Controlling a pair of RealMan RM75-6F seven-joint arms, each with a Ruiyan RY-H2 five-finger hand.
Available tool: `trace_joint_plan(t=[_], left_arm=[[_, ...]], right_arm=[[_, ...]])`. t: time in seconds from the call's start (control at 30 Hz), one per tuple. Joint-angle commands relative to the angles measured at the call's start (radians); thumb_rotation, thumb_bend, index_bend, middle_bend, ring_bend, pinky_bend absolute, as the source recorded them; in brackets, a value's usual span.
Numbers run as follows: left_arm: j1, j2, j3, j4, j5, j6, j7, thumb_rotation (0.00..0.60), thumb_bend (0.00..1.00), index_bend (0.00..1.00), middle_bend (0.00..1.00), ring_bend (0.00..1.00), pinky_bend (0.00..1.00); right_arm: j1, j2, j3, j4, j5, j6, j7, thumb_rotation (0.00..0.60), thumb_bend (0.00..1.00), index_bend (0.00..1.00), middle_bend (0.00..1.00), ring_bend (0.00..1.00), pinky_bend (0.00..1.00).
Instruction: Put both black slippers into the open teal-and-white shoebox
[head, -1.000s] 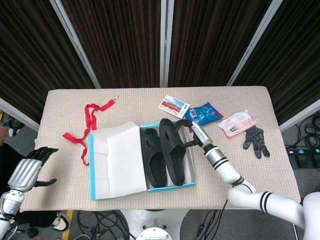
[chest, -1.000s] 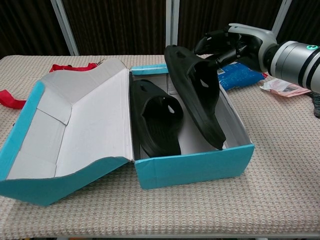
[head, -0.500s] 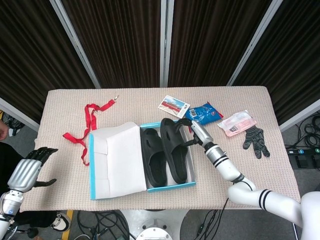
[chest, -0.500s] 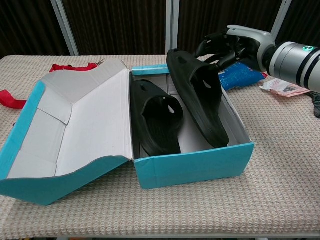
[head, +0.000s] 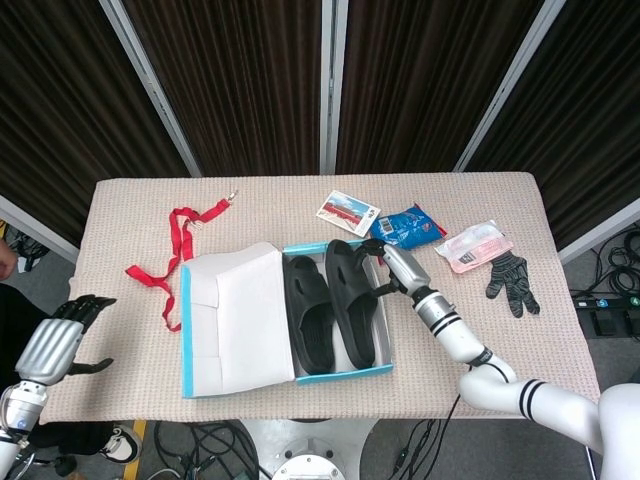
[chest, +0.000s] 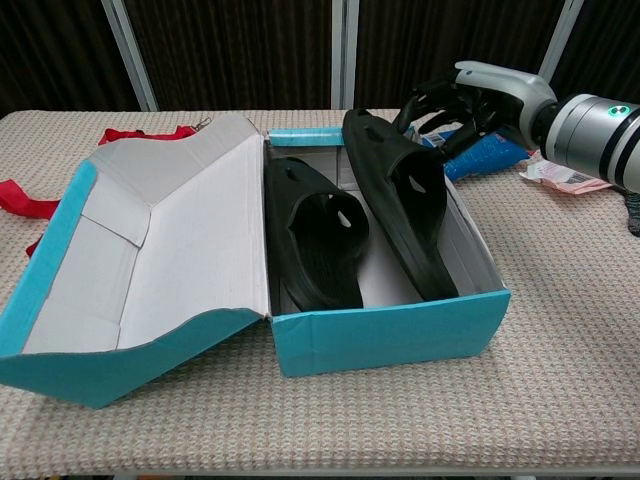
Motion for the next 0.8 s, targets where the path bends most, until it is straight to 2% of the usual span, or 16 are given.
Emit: trace_joint_plan(t=[0.03,0.13,0.27,0.4,0.57,0.8], left_arm=[[0.0,0.0,0.0,0.0,0.0,0.001,0.0,0.6,0.08,0.15,0.16,0.11,0.18],[0.001,0.001,-0.001,-0.001,-0.002,0.0,-0.001,0.6,0.08,0.15,0.16,0.11,0.18],[0.0,0.003,-0.001,-0.002,-0.004,-0.001,-0.004,0.6,0.08,0.15,0.16,0.11,0.18],[-0.001,0.004,-0.002,-0.003,-0.004,-0.003,-0.006,0.6,0.08,0.15,0.16,0.11,0.18],[-0.001,0.005,-0.001,-0.004,-0.004,-0.004,-0.008,0.6,0.08,0.15,0.16,0.11,0.18],[-0.003,0.008,-0.003,-0.012,-0.003,-0.004,-0.003,0.6,0.08,0.15,0.16,0.11,0.18]], right_arm=[[-0.001,-0.002,-0.01,0.008,-0.023,0.019,-0.022,0.6,0.13,0.53,0.45,0.14,0.19],[0.004,0.004,-0.019,0.006,-0.04,0.013,-0.026,0.6,0.04,0.42,0.37,0.07,0.16],[0.01,0.01,-0.034,0.011,-0.057,0.008,-0.062,0.6,0.02,0.32,0.3,0.01,0.09],[0.014,0.021,-0.053,0.009,-0.063,-0.007,-0.109,0.6,0.0,0.17,0.2,0.0,0.0],[0.016,0.049,-0.058,-0.016,-0.052,-0.027,-0.135,0.6,0.0,0.03,0.12,0.0,0.0],[0.009,0.102,-0.035,-0.087,-0.05,0.002,-0.139,0.6,0.0,0.0,0.04,0.0,0.0]])
